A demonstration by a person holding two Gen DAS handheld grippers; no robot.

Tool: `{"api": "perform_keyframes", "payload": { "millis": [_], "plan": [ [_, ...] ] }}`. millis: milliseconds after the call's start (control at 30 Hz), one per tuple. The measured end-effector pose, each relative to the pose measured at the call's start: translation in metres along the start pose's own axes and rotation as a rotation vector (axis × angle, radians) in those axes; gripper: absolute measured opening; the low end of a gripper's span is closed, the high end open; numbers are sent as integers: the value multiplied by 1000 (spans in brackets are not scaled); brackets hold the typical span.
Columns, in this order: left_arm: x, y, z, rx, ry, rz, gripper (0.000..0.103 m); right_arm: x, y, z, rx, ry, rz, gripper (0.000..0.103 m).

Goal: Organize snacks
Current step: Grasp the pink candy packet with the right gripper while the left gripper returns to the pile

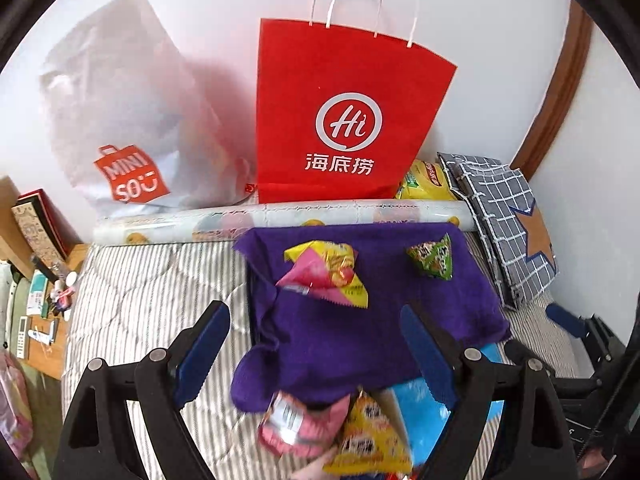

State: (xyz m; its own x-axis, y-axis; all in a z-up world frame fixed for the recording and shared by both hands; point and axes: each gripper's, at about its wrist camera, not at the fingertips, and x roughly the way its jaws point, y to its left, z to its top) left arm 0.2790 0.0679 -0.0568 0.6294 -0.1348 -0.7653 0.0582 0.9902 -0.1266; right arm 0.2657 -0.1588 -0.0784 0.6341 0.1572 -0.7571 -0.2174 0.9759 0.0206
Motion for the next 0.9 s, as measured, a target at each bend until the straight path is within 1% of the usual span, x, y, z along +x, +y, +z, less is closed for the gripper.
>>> {"api": "perform_keyframes", "payload": {
  "millis": [100, 167, 267, 467, 533, 633, 733, 900],
  "plan": [
    [-15, 4, -13, -9, -1, -13, 86, -10, 1, -22, 32, 15, 25, 86],
    [-24, 6, -22, -15, -7, -11, 86, -16, 2, -38, 47, 23, 41, 83],
    [-34, 7, -36, -10, -11, -17, 86, -21, 5, -58, 62, 44, 61, 81],
    [-46, 7, -61, -1, 0, -17, 86, -21, 7, -94, 113, 92, 71, 70],
    [-47, 9, -67, -5, 8, -15, 86, -20, 10, -104, 120, 101, 81, 70],
    [-48, 16, -74, -17, 18, -14, 86, -14, 19, -113, 109, 118, 95, 67],
    [-50, 24, -78, -31, 20, -5, 86, -6, 28, -117, 87, 134, 88, 64],
    [-51, 36, -83, -40, 28, 19, 86, 7, 34, -118, 88, 147, 99, 63]
  ]
}}
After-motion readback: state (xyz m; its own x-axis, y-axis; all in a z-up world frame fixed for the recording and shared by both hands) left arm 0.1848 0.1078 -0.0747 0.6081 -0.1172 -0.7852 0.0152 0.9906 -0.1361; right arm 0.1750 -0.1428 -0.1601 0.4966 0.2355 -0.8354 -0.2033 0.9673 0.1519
